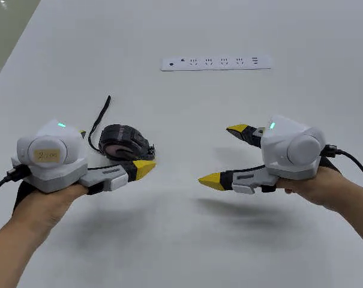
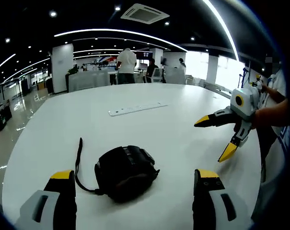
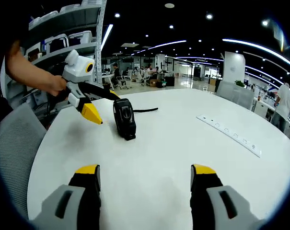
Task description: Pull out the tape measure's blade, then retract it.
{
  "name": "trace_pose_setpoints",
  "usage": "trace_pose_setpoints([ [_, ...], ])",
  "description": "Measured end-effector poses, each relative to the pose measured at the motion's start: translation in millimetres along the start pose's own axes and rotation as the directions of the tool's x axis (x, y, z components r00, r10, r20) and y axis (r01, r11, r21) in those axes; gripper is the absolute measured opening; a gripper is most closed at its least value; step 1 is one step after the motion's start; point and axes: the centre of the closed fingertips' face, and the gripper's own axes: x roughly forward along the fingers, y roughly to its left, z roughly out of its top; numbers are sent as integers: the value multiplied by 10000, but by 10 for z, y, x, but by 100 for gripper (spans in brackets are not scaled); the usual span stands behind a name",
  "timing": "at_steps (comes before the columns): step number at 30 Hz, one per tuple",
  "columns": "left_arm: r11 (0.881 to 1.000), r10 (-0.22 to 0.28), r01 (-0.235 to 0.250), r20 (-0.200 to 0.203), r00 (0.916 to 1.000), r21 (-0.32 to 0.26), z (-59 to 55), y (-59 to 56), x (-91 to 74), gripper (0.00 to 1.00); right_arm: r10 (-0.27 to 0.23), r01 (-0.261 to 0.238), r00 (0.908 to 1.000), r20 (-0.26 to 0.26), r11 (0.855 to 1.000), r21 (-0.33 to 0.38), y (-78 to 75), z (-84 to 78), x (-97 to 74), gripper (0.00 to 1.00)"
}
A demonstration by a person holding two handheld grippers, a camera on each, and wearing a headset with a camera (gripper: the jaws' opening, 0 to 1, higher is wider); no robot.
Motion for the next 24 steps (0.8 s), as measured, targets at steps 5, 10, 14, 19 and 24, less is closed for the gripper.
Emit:
trace_pose_setpoints([
  [5, 9995, -297, 296, 137, 9995, 75, 1, -11, -62, 100, -131, 127, 9998, 125, 9994, 312, 12, -3, -128, 85],
  [10, 9979, -636, 632, 302, 9975, 146, -10, -51, -108, 100, -301, 286, 9992, 259, 9980, 561, 13, 0, -204, 90],
  [14, 9970, -757, 751, 327, 9966, 170, -26, -65, -135, 100, -381, 363, 9989, 270, 9972, 646, 20, -9, -244, 92],
  [19, 9934, -1120, 1099, 692, 9913, 341, -71, -94, -314, 100, -965, 894, 9941, 505, 9878, 1274, 34, -44, -459, 96],
  [24, 9933, -1149, 1134, 877, 9895, 225, -79, -68, -393, 100, -1317, 1199, 9894, 614, 9786, 1674, 32, -74, -561, 98],
])
